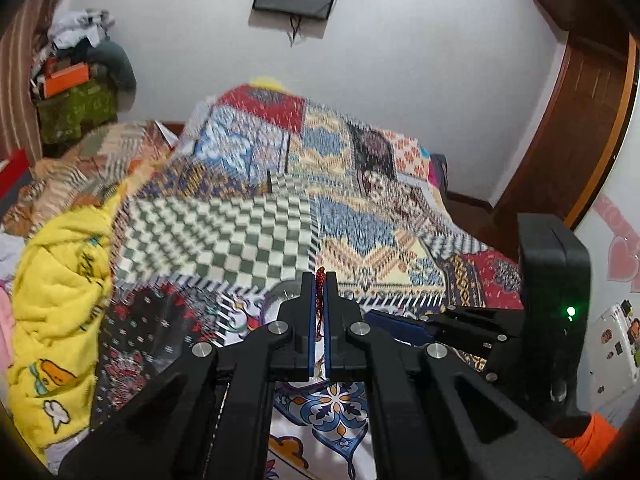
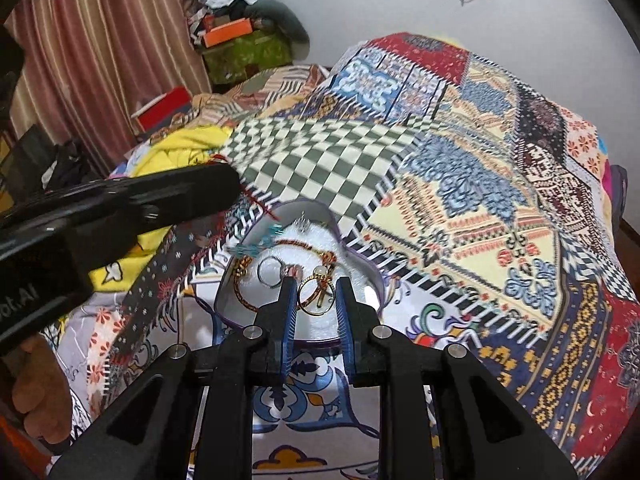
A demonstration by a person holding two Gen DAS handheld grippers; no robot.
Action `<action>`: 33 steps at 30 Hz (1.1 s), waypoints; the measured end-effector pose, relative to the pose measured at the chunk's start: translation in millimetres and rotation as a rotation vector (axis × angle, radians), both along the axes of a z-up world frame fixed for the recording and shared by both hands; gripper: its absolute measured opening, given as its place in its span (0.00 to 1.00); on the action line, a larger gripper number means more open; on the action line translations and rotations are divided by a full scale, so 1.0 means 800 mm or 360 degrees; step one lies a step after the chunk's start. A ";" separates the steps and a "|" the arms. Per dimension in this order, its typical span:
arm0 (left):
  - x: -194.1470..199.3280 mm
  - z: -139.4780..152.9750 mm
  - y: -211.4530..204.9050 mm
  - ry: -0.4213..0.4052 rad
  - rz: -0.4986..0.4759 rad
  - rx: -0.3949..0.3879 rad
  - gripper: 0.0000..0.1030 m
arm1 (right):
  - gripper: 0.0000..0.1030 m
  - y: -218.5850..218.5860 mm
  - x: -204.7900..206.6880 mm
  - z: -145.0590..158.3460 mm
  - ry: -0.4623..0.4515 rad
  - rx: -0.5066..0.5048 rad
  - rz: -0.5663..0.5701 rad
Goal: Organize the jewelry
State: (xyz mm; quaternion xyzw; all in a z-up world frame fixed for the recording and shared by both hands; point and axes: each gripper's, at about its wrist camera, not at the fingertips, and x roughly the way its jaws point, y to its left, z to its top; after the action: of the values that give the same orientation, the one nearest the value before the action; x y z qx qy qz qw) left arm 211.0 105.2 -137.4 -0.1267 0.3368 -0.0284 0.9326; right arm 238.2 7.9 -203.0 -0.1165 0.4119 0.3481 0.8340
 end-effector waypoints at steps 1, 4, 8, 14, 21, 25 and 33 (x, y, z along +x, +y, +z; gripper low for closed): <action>0.006 -0.007 0.002 0.0028 -0.0009 -0.0027 0.01 | 0.17 0.002 0.000 -0.003 0.0000 -0.0013 0.0006; 0.015 -0.023 0.004 0.0080 -0.0028 -0.0076 0.01 | 0.17 0.005 0.001 -0.009 -0.0001 -0.0040 0.0012; 0.023 -0.037 0.002 0.0120 -0.0046 -0.0083 0.01 | 0.17 0.005 0.001 -0.010 -0.0013 -0.0049 0.0020; 0.029 -0.045 -0.001 0.0157 -0.0050 -0.0066 0.01 | 0.17 0.006 0.005 -0.011 -0.0017 -0.0053 0.0025; 0.024 -0.037 0.000 0.0151 -0.0034 -0.0054 0.10 | 0.35 0.000 0.001 -0.004 -0.0019 -0.0037 0.0006; 0.013 -0.021 0.002 0.0107 0.0003 -0.0036 0.32 | 0.35 -0.008 -0.005 0.009 -0.0049 -0.0017 -0.0017; -0.022 0.031 0.010 -0.0022 0.0084 0.0003 0.32 | 0.35 -0.046 -0.036 0.075 -0.0162 0.0127 -0.0111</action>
State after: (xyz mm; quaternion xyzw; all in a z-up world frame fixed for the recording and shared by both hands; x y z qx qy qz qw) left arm 193.2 113.3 -112.3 -0.1345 0.3270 -0.0044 0.9354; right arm 209.7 -29.0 -143.3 -0.0863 0.3588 0.3287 0.8694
